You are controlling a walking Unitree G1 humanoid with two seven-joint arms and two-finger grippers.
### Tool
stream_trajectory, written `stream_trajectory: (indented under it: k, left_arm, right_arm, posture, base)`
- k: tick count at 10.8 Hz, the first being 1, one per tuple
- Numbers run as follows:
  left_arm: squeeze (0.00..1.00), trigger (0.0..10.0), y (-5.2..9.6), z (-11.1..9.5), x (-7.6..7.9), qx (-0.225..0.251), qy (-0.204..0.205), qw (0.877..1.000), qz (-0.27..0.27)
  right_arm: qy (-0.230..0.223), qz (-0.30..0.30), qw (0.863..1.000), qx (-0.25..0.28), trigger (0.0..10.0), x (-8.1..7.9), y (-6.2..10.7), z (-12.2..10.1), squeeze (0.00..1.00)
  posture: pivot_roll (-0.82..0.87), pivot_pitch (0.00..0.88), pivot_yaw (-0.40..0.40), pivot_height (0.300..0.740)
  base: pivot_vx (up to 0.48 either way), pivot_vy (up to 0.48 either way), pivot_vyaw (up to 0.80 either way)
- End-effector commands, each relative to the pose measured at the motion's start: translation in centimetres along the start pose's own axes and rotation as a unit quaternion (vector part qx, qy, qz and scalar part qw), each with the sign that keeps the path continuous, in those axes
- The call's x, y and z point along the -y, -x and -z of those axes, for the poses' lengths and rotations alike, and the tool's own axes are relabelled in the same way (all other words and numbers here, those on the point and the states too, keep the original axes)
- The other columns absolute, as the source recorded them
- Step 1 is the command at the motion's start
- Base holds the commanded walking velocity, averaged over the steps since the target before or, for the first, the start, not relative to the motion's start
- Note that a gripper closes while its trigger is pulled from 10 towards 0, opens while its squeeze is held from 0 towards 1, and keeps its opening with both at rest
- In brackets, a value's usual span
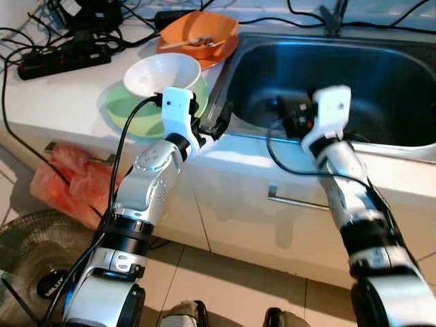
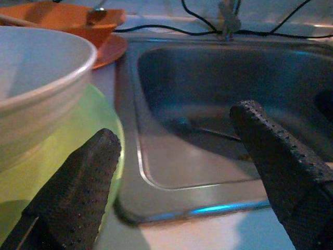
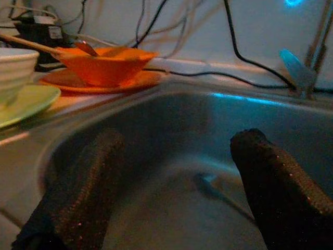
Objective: Kitchen organization
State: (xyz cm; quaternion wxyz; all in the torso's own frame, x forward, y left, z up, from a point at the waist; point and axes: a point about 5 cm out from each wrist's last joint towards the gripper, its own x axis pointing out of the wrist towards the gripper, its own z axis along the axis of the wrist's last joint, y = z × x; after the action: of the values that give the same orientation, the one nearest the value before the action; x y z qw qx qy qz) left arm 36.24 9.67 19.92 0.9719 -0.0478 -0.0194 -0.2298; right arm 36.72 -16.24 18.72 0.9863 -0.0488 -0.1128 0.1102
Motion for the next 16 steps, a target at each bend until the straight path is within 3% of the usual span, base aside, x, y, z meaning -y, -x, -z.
stream_trajectory:
  k: [1, 5, 6, 8, 10, 16]
  left_arm:
    - [0.00, 10.0, 0.0, -0.4, -0.8, 0.008, -0.006, 1.000, -0.017]
    - [0.00, 10.0, 0.5, -1.2, -0.7, 0.084, -0.037, 0.995, -0.039]
    - [0.00, 10.0, 1.8, -1.0, -0.7, 0.092, -0.042, 0.993, -0.062]
    - [0.00, 10.0, 2.7, -0.5, -0.4, 0.101, -0.064, 0.990, -0.079]
    - [0.00, 10.0, 4.1, -1.3, 1.0, 0.151, -0.113, 0.979, -0.083]
    - [0.00, 10.0, 5.3, -0.3, 0.6, 0.133, -0.146, 0.975, -0.102]
  right_arm:
    - [-0.009, 0.005, 1.000, 0.010, 10.0, 0.2, 0.1, -0.6, 0.00]
    - [-0.013, 0.032, 0.998, 0.053, 10.0, 0.1, 1.7, -2.5, 0.00]
    - [-0.011, 0.028, 0.998, 0.047, 10.0, -0.3, 2.2, -2.4, 0.00]
    - [-0.032, 0.039, 0.997, 0.053, 10.0, -0.7, 2.6, -2.8, 0.00]
    - [-0.039, 0.050, 0.996, 0.066, 10.0, -1.2, 3.7, -3.4, 0.00]
    - [-0.052, 0.067, 0.995, 0.052, 10.0, -1.1, 5.2, -3.1, 0.00]
  posture:
    - [0.09, 0.121, 0.140, 0.740]
    - [0.04, 0.119, 0.092, 0.740]
    - [0.04, 0.108, 0.088, 0.740]
    - [0.03, 0.095, 0.096, 0.740]
    - [0.03, 0.080, 0.098, 0.740]
    - [0.03, 0.061, 0.118, 0.740]
  base:
    - [0.000, 0.000, 0.00]
    - [0.000, 0.000, 0.00]
    - [0.000, 0.000, 0.00]
    - [0.000, 0.000, 0.00]
    - [0.000, 0.000, 0.00]
    - [0.000, 0.000, 0.00]
